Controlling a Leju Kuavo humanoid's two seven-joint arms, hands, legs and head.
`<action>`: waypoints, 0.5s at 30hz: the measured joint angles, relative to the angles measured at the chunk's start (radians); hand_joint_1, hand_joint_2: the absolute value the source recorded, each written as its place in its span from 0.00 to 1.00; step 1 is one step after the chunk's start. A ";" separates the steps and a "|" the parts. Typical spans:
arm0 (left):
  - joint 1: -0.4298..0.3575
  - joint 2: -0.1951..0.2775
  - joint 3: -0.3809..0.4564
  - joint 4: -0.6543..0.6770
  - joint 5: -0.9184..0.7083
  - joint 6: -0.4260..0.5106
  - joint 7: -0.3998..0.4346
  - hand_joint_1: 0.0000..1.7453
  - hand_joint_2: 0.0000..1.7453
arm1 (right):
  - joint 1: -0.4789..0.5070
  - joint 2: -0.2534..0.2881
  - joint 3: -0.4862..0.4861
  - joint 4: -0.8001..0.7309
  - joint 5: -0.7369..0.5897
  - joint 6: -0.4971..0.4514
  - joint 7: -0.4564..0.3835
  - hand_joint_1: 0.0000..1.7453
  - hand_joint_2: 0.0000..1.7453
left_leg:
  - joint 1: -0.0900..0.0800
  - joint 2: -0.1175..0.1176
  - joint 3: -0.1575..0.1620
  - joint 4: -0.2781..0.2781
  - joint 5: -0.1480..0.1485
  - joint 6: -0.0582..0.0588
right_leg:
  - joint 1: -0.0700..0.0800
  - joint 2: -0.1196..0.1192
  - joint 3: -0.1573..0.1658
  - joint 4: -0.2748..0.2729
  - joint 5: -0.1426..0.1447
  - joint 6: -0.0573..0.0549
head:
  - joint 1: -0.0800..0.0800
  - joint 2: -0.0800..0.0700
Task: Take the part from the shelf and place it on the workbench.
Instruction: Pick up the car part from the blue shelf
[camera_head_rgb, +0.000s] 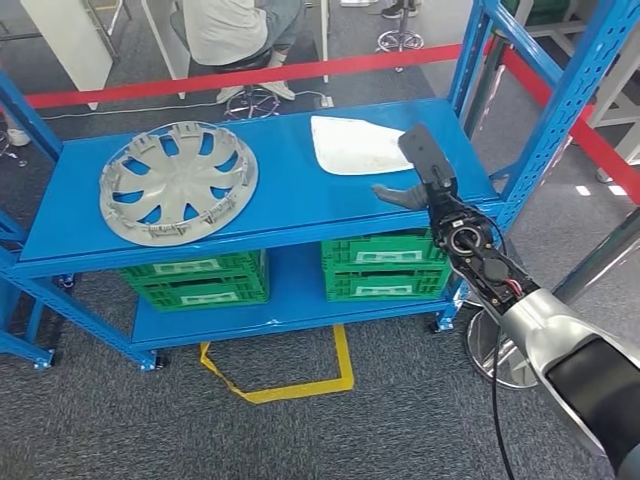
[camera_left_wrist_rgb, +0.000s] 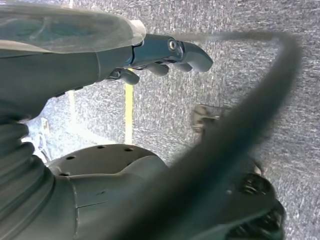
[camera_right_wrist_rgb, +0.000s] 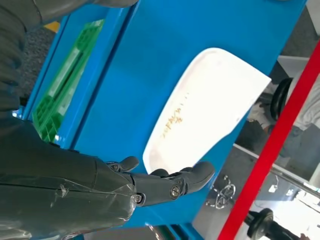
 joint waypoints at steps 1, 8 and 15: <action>0.000 0.000 0.000 0.000 0.000 0.000 0.000 0.00 1.00 | -0.002 0.000 0.000 0.000 0.001 0.000 0.001 0.00 1.00 | -0.004 0.000 0.024 -0.076 0.052 0.012 | 0.003 0.000 0.009 -0.001 -0.007 0.000 | 0.000 0.000; -0.001 0.007 0.000 0.001 0.003 -0.001 -0.001 0.00 1.00 | -0.010 0.000 0.001 -0.005 0.005 0.005 0.010 0.00 1.00 | -0.018 -0.004 0.129 -0.281 0.116 0.056 | 0.004 0.001 0.043 0.009 -0.024 0.029 | 0.004 0.000; 0.001 0.000 0.000 0.002 0.003 -0.002 -0.006 0.00 1.00 | -0.005 0.000 0.001 -0.006 0.008 0.009 0.013 0.00 1.00 | -0.012 -0.004 0.189 -0.281 0.079 0.052 | -0.003 -0.004 -0.124 0.222 -0.096 0.053 | 0.018 0.000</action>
